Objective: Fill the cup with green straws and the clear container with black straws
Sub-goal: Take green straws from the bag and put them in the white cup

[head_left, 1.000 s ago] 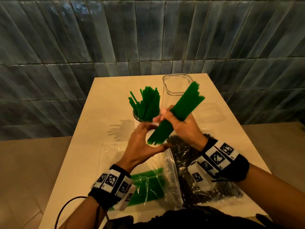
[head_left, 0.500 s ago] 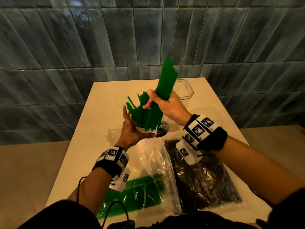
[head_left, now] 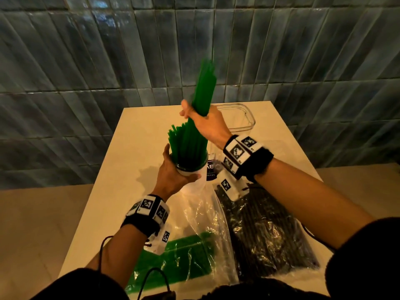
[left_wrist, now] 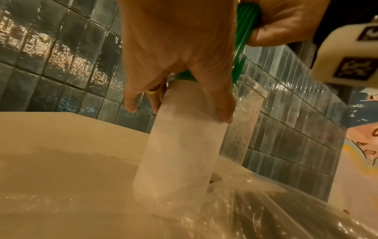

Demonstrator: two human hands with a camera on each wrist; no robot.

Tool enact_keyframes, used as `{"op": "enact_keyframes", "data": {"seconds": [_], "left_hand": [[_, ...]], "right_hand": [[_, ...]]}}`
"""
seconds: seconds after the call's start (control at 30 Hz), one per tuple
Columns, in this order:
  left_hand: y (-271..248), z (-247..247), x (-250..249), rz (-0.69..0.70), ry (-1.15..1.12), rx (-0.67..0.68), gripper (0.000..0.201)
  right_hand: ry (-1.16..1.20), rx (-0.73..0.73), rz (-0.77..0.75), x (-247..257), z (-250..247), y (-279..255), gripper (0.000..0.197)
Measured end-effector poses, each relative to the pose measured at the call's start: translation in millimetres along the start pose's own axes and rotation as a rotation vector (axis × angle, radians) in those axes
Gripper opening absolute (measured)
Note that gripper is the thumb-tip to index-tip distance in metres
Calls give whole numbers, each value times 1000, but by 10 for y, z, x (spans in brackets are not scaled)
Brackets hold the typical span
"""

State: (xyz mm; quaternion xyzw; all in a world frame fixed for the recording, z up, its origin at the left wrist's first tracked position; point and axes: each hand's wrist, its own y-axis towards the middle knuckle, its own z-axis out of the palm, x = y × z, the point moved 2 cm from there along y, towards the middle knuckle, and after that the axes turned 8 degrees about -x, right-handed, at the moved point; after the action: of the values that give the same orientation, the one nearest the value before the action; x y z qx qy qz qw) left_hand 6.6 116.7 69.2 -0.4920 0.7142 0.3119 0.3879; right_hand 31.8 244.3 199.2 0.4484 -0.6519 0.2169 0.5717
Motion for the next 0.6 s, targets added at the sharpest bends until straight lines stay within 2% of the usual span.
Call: {"op": "enact_keyframes", "data": {"seconds": [0.03,0.13,0.23,0.33,0.4,0.47,0.57,0.6], "left_hand": [[1,-1,-12,0,-16,9,127],[27,5,-18,0,-81,48,126],[47,-7,-70,10,-188,21,126],[91,-26,-143,1,-318,-21,124],[106,-38,-206,4,-362,-28,127],[106,-31,-259,27,-349,-42,123],[116,-17,-354,17,-294,-78,107],[133,-16,-368,0,-284,-83,100]], "right_hand": [[-64,7,-9,-90,35,-38,32],[-136,27,-5,-370,101,-175,62],[-168,42,-58,-546,98,-256,59],[-109,-62,-157,-479,37,-288,88],[18,-169,-197,-357,10,-272,102],[48,-215,-237,-229,-1,-263,95],[-174,-127,-289,-146,35,-221,54],[-220,-85,-260,-168,58,-205,48]]}}
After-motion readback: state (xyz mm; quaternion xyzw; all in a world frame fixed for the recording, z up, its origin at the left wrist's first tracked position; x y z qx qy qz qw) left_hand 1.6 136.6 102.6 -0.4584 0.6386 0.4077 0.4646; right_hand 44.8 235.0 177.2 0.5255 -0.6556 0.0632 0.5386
